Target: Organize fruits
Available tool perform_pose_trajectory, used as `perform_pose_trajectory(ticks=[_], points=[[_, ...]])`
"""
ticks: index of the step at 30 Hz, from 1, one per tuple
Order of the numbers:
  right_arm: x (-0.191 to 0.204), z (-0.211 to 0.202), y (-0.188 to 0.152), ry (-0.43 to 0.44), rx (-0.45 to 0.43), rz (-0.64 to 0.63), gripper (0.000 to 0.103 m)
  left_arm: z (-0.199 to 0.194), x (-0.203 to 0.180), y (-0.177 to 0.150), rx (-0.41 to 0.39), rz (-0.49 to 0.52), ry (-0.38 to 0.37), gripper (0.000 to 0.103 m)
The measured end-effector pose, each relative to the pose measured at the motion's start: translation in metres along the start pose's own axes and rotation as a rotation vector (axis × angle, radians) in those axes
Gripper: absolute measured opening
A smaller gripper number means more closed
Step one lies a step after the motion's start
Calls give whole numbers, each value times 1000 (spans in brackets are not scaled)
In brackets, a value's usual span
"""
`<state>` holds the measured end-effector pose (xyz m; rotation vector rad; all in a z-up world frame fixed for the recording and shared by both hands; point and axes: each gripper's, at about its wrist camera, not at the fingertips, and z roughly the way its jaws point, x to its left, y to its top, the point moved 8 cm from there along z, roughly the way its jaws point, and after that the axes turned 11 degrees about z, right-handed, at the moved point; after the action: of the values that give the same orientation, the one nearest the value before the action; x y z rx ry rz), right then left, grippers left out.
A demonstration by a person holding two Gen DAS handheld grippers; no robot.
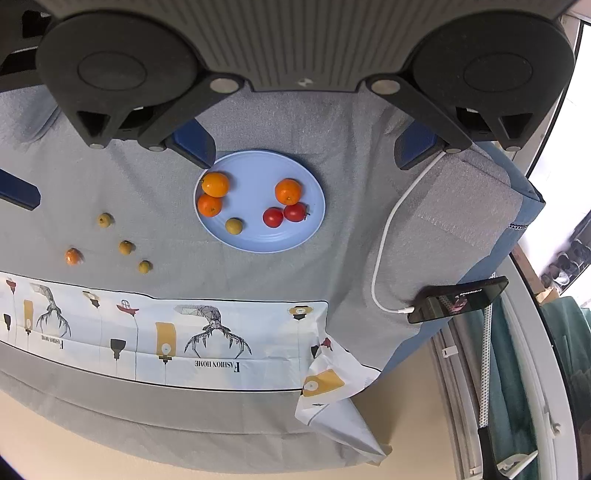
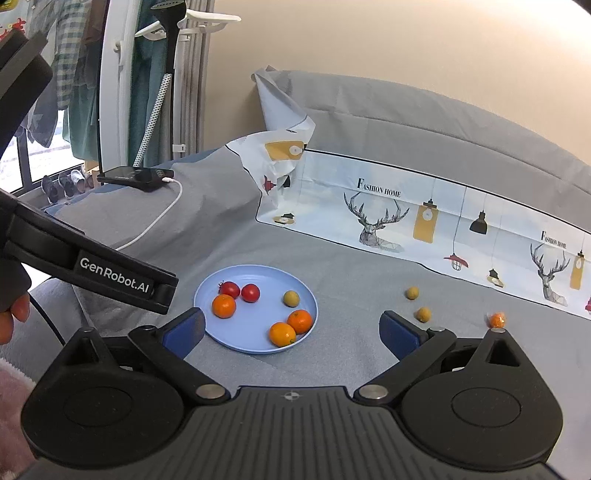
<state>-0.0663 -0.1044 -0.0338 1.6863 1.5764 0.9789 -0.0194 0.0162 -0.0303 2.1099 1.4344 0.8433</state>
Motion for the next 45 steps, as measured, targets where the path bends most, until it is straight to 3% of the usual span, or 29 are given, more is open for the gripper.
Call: perform_pose_trajectory(ticks=[45], points=[[-1,19,-9,10,61,18,100,16,-4,-9,47,11,-16,103]])
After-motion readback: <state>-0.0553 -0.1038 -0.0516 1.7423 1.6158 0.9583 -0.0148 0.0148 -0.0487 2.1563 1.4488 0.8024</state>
